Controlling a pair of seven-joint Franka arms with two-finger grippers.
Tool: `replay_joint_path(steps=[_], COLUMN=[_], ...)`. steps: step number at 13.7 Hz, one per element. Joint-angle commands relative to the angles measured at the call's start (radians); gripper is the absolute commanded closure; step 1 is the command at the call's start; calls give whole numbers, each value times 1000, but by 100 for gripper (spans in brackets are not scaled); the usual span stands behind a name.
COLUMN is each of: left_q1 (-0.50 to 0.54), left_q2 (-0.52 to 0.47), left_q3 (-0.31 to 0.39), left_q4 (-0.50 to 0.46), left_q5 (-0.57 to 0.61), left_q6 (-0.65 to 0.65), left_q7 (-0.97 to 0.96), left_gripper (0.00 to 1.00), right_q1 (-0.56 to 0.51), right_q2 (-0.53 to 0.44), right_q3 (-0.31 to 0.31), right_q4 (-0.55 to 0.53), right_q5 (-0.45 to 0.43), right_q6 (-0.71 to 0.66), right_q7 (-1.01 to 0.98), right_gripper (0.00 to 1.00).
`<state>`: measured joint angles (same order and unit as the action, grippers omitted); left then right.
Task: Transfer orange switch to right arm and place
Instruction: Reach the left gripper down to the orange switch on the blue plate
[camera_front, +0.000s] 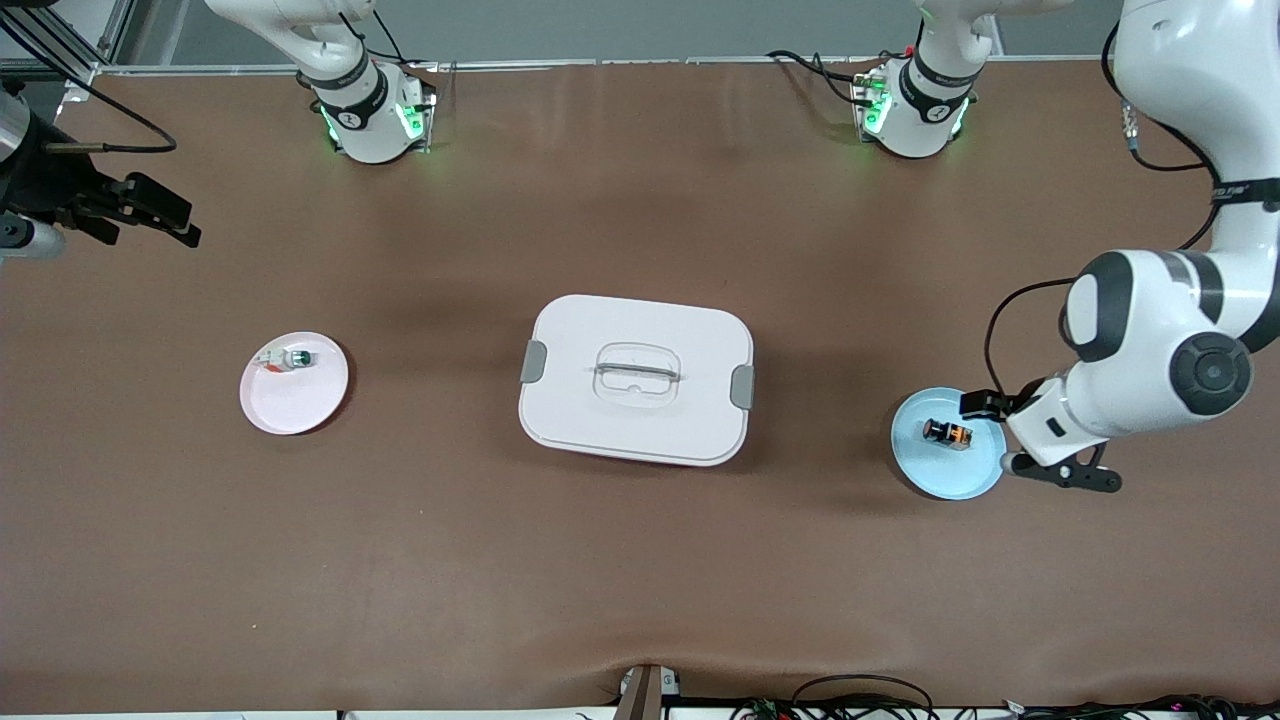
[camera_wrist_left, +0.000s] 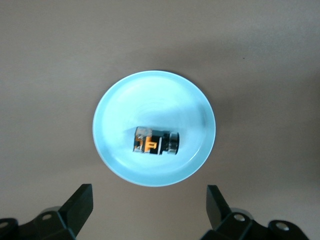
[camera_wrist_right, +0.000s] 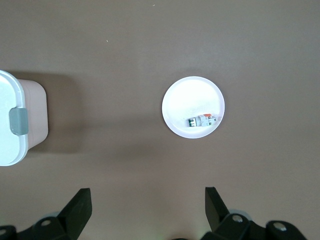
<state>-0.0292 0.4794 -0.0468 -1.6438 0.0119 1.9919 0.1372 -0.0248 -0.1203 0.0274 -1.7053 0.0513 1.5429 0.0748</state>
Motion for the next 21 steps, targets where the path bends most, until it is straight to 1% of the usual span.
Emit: replay_joint_path(steps=[1,4,10,11,14,21], left_q1=[-9,-2,-3,-4,-8,-8], left_q2=[33,50,73,76,117,162], left_q3=[5,5,7,7,5,5], left_q4=[-11,-57,-125,-128,-128,-131], left_q5=[-3,-3,-1,-1,63,65], left_q6=[45,134,223,235,281,344], left_q7=[19,97,104,105,104,102], left_gripper=[0,0,0,0,0,0], right_q1=[-20,-20,-20,-20,-20,-20], right_q2=[-9,-9,-9,-9,-10,-10], right_q3=[12,12,12,12,12,12], right_q4=[-5,-5,-5,-5,-4,-2], right_q5=[-2,-2,-2,-2,-2,-2], right_q6=[5,5,5,5,5,6], right_q7=[-6,-6,-6,-6,-6,-6], right_gripper=[0,0,0,0,0,0])
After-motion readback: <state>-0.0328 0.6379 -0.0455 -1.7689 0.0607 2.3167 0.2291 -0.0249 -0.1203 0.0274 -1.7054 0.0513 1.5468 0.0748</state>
